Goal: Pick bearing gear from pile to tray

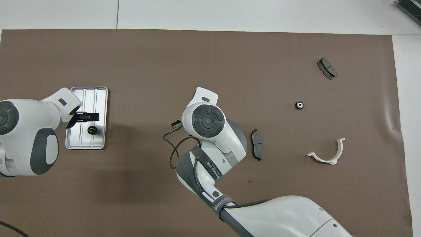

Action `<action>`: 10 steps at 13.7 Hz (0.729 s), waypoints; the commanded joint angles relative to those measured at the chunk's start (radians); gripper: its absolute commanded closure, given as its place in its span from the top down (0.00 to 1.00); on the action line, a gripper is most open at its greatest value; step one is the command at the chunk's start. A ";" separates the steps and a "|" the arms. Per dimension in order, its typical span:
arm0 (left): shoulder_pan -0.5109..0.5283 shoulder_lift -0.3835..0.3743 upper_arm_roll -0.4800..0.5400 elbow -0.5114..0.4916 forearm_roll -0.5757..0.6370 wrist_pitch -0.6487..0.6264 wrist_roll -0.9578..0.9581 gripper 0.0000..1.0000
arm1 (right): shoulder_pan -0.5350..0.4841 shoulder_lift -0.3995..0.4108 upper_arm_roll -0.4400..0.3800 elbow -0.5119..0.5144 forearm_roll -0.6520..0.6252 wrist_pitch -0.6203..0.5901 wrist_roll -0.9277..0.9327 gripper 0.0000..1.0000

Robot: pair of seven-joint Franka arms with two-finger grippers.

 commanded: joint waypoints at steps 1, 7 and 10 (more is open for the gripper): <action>-0.014 0.025 0.001 0.077 -0.008 -0.037 -0.025 1.00 | -0.040 -0.014 -0.002 -0.011 0.014 -0.002 0.003 1.00; -0.218 0.082 -0.001 0.240 -0.008 -0.121 -0.330 1.00 | -0.239 -0.056 -0.002 0.005 0.011 -0.104 -0.112 1.00; -0.359 0.117 0.001 0.252 -0.008 -0.115 -0.477 1.00 | -0.350 -0.056 -0.002 0.003 0.011 -0.110 -0.250 1.00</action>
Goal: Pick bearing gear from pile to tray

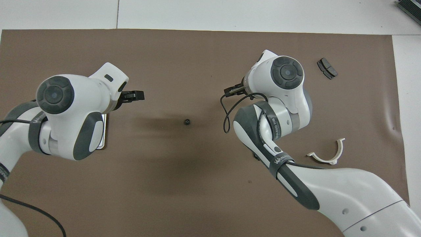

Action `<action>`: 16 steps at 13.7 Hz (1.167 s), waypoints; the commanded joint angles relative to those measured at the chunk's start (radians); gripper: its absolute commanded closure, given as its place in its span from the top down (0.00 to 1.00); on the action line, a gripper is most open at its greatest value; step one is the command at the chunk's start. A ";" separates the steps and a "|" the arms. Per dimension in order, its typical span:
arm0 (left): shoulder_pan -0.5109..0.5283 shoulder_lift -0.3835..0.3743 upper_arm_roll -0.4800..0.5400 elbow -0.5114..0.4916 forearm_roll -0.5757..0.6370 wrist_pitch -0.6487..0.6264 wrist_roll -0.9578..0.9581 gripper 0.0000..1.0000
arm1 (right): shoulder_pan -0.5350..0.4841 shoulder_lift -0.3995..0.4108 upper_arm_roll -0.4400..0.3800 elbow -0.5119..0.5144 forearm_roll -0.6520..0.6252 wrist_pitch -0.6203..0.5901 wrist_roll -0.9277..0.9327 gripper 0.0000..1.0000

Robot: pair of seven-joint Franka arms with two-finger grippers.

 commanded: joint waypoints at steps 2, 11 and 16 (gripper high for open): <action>-0.153 0.123 0.017 0.092 -0.005 -0.012 -0.165 1.00 | -0.126 -0.006 0.014 -0.010 0.011 -0.014 -0.130 1.00; -0.277 0.263 0.020 0.114 0.006 0.082 -0.308 0.91 | -0.261 0.006 0.011 -0.047 0.002 -0.006 -0.233 1.00; -0.294 0.252 0.020 0.114 0.007 -0.020 -0.306 0.68 | -0.275 0.008 0.009 -0.068 0.001 0.005 -0.260 0.91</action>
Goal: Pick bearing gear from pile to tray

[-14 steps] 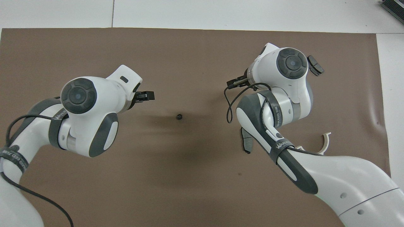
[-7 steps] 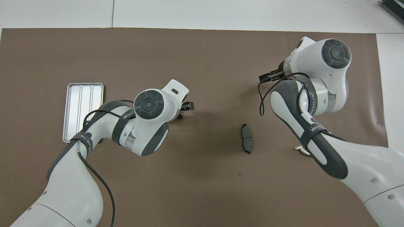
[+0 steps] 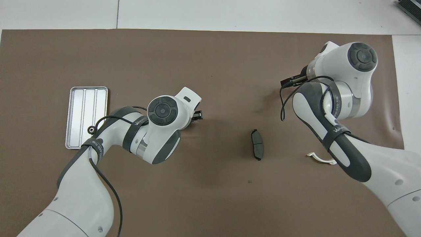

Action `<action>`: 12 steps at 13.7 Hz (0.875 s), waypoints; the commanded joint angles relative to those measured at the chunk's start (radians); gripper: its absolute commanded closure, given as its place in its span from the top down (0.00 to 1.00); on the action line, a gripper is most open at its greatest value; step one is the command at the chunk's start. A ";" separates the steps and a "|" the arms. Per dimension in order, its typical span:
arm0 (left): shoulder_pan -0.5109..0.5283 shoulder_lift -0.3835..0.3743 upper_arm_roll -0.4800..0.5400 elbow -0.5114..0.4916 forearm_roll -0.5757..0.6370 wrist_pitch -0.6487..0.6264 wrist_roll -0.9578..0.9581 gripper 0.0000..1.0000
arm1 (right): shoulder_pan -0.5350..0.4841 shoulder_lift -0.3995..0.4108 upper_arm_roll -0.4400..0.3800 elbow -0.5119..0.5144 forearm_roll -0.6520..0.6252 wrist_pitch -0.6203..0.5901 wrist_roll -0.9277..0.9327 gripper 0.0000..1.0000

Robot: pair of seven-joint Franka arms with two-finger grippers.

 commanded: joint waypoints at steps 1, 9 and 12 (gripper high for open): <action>-0.023 -0.005 0.020 0.014 0.007 -0.053 -0.015 0.63 | -0.012 -0.003 0.011 -0.024 0.002 0.014 -0.024 0.87; -0.037 -0.008 0.018 0.013 0.007 -0.061 -0.018 0.31 | -0.028 0.020 0.008 -0.029 -0.003 0.019 -0.021 0.70; -0.034 -0.007 0.020 0.014 0.008 -0.052 -0.012 0.00 | -0.029 0.024 0.008 -0.031 -0.005 0.022 -0.021 0.69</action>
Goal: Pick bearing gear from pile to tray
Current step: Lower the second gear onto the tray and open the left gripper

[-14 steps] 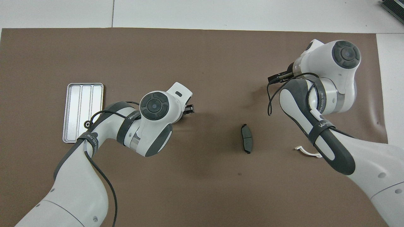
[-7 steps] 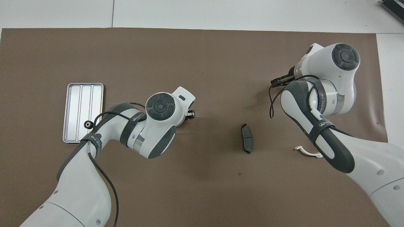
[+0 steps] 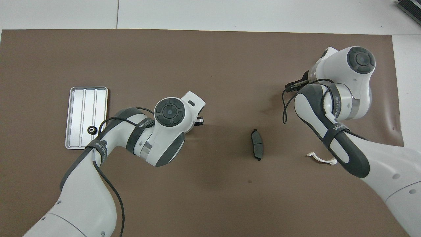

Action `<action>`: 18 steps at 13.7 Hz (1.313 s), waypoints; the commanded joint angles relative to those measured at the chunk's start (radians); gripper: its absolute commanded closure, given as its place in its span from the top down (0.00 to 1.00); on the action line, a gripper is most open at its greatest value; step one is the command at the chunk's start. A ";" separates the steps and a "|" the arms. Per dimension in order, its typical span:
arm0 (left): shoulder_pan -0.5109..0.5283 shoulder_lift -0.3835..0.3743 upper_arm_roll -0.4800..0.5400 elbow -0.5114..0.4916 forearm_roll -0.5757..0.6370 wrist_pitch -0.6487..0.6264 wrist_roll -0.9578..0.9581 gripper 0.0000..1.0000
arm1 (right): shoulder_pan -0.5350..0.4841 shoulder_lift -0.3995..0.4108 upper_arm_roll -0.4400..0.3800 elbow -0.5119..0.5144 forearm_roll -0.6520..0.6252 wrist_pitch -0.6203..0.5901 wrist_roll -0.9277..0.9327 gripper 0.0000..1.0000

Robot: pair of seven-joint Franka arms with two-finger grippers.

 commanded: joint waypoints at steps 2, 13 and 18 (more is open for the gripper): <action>-0.009 0.000 0.015 0.014 0.008 -0.010 -0.009 0.00 | -0.013 -0.010 0.008 -0.046 -0.004 0.012 -0.018 0.67; 0.403 -0.219 0.017 0.012 0.002 -0.139 0.387 0.00 | -0.027 -0.042 0.006 -0.070 -0.004 -0.140 -0.014 0.58; 0.636 -0.227 0.015 -0.071 -0.009 -0.073 0.700 0.00 | -0.029 -0.046 0.006 -0.075 -0.004 -0.146 -0.014 0.47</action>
